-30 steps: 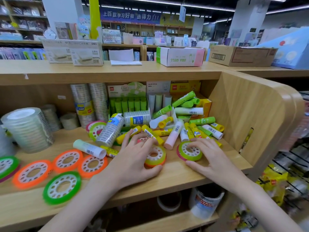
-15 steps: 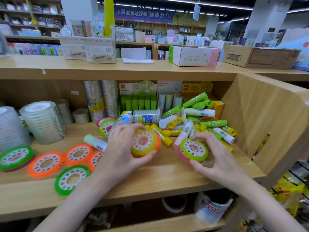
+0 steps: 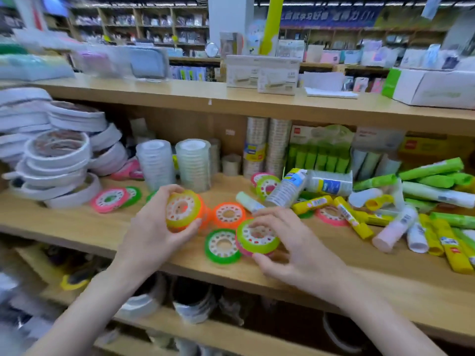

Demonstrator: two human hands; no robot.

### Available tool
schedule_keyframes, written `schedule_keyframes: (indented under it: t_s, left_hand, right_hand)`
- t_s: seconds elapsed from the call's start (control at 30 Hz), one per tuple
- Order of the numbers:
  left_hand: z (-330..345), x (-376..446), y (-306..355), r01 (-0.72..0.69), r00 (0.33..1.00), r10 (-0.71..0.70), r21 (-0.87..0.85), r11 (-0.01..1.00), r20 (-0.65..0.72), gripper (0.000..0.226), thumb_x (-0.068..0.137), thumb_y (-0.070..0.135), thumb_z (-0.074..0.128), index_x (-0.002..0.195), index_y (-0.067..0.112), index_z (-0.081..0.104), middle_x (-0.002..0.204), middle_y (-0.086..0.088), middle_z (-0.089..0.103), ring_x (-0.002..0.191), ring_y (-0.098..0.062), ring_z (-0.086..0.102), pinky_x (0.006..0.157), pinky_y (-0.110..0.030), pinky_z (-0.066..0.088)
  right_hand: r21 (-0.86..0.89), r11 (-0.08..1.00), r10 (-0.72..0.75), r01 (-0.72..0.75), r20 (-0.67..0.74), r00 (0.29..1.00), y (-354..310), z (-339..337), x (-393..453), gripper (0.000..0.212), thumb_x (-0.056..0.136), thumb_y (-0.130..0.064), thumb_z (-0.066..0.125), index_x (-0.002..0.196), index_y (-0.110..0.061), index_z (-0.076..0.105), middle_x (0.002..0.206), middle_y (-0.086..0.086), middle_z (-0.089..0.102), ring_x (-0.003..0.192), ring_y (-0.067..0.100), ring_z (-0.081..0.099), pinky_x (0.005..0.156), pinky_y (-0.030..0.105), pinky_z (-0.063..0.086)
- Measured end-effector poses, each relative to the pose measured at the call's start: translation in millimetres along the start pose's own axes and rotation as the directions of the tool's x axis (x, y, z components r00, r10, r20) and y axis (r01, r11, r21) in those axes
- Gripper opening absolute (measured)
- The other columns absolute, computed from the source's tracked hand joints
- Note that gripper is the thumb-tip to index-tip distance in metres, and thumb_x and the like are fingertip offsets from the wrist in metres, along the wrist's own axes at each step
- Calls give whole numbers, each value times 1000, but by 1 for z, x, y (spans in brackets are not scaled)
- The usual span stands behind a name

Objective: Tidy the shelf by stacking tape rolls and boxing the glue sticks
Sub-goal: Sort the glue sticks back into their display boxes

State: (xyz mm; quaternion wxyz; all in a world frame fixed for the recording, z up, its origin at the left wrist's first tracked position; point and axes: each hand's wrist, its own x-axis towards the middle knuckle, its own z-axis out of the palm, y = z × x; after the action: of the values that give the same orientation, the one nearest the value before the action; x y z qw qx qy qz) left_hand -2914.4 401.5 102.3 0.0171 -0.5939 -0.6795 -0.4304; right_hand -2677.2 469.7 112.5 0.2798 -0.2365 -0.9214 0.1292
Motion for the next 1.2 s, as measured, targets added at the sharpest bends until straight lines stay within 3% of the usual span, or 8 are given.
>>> schedule_keyframes:
  t_s: [0.17, 0.3, 0.4, 0.53, 0.67, 0.93, 1.03, 1.2]
  left_hand:
    - [-16, -1, -34, -71, 967, 29, 161, 984, 252, 68, 64, 54, 42, 130, 38, 42, 126, 1, 43, 117, -22, 42, 92, -36, 38]
    - [-14, 9, -35, -111, 939, 6, 288, 951, 343, 76, 64, 68, 33, 134, 39, 41, 141, -3, 36, 125, -32, 32, 104, -46, 33]
    - [-9, 15, -36, -108, 953, -11, 373, 922, 302, 83, 66, 73, 26, 136, 31, 42, 136, -6, 44, 118, -34, 41, 101, -46, 37]
    - [-15, 16, -45, -128, 959, 30, 333, 934, 283, 73, 72, 65, 40, 132, 24, 46, 128, -4, 49, 111, -31, 47, 94, -43, 42]
    - [-24, 13, -61, -168, 971, 99, 324, 931, 218, 63, 74, 60, 42, 124, 23, 51, 119, -7, 56, 106, -32, 54, 84, -46, 48]
    - [-29, 15, -80, -53, 987, -4, 356, 933, 158, 81, 69, 76, 34, 129, 23, 51, 130, -7, 51, 119, -36, 44, 94, -52, 36]
    - [-32, 19, -89, -42, 994, -5, 431, 902, 106, 89, 73, 82, 22, 127, 19, 54, 126, -10, 54, 117, -39, 46, 94, -56, 35]
    - [-31, 30, -87, 70, 992, -110, 454, 888, 61, 96, 67, 78, 24, 136, 15, 45, 136, -14, 46, 123, -38, 40, 102, -55, 26]
  right_hand:
    - [-339, 937, 162, -85, 205, 965, -23, 33, 22, 66, 79, -65, 13, 139, -42, 26, 148, 4, 31, 127, 31, 34, 106, 50, 26]
    - [-476, 853, 306, -214, 124, 944, -37, 51, 33, 61, 76, -71, 27, 119, -38, 56, 122, 5, 60, 99, 36, 61, 76, 51, 49]
    - [-441, 871, 291, -218, 105, 951, -36, 60, 44, 55, 77, -61, 32, 121, -35, 51, 125, 6, 58, 98, 34, 61, 76, 49, 49]
    - [-328, 925, 250, -193, 138, 958, -25, 64, 62, 67, 82, -62, 23, 142, -33, 23, 153, 5, 16, 137, 27, 22, 108, 47, 20]
    - [-384, 884, 344, -266, 152, 926, -13, 66, 78, 61, 93, -55, 32, 146, -33, 11, 155, -3, -3, 142, 20, -5, 115, 44, 4]
    - [-328, 889, 366, -319, 93, 926, -12, 73, 108, 71, 86, -67, 24, 143, -26, 24, 152, 4, 15, 140, 23, 9, 112, 44, 8]
    - [-286, 915, 228, -283, -212, 950, -4, 61, 112, 62, 85, -53, 27, 125, -13, 53, 132, 14, 46, 123, 32, 38, 104, 44, 30]
    - [-586, 657, 481, -474, -158, 862, 14, 47, 118, 38, 96, -40, 34, 129, -22, 39, 125, 6, 50, 118, 28, 40, 100, 40, 24]
